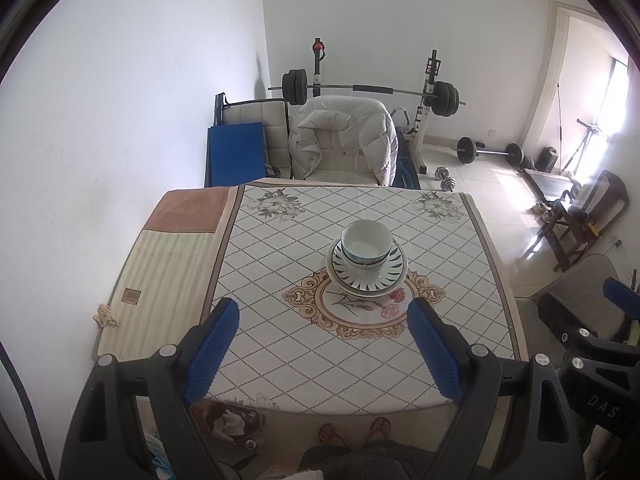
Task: Organize plates and bowls
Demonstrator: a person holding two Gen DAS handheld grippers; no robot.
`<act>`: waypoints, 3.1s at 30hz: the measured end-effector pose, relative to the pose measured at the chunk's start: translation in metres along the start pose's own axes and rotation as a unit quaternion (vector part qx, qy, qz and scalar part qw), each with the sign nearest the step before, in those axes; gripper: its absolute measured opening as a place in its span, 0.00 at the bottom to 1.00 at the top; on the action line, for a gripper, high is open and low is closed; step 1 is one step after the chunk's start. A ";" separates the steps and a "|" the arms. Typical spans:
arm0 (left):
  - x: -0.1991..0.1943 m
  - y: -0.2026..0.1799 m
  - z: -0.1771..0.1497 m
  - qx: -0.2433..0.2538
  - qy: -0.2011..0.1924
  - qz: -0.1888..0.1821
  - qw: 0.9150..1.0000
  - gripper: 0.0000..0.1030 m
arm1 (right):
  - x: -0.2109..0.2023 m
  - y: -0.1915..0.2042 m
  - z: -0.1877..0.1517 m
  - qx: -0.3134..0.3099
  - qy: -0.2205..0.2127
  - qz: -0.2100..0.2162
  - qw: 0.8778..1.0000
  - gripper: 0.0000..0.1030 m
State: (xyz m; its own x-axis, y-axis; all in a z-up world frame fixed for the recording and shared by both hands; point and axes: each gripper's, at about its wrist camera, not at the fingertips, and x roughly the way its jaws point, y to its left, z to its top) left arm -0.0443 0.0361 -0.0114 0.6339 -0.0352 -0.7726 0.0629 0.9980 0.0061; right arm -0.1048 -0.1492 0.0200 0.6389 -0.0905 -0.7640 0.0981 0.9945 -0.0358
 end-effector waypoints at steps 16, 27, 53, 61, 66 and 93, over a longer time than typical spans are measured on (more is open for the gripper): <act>-0.028 -0.008 -0.021 -0.014 -0.024 0.014 1.000 0.96 | -0.027 -0.021 -0.011 -0.007 -0.005 -0.008 1.000 1.00; -0.043 -0.001 -0.027 -0.009 -0.038 0.019 0.999 0.96 | -0.042 -0.020 -0.016 -0.005 -0.021 -0.020 1.000 1.00; -0.045 0.005 -0.030 -0.013 -0.036 0.027 0.999 0.96 | -0.052 -0.017 -0.019 -0.009 -0.027 -0.021 0.999 1.00; -0.044 0.004 -0.030 -0.010 -0.034 0.026 0.999 0.96 | -0.049 -0.019 -0.020 -0.005 -0.023 -0.022 0.999 1.00; -0.044 0.003 -0.030 -0.009 -0.034 0.025 0.999 0.96 | -0.048 -0.022 -0.021 -0.001 -0.023 -0.024 0.999 1.00; -0.043 0.003 -0.030 -0.005 -0.034 0.028 0.999 0.96 | -0.046 -0.019 -0.025 0.005 -0.026 -0.020 0.999 1.00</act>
State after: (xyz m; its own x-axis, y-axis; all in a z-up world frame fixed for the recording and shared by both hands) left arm -0.0948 0.0423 0.0030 0.6866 0.0172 -0.7268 0.0189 0.9990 0.0415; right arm -0.1548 -0.1627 0.0394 0.6732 -0.1330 -0.7274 0.1321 0.9895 -0.0588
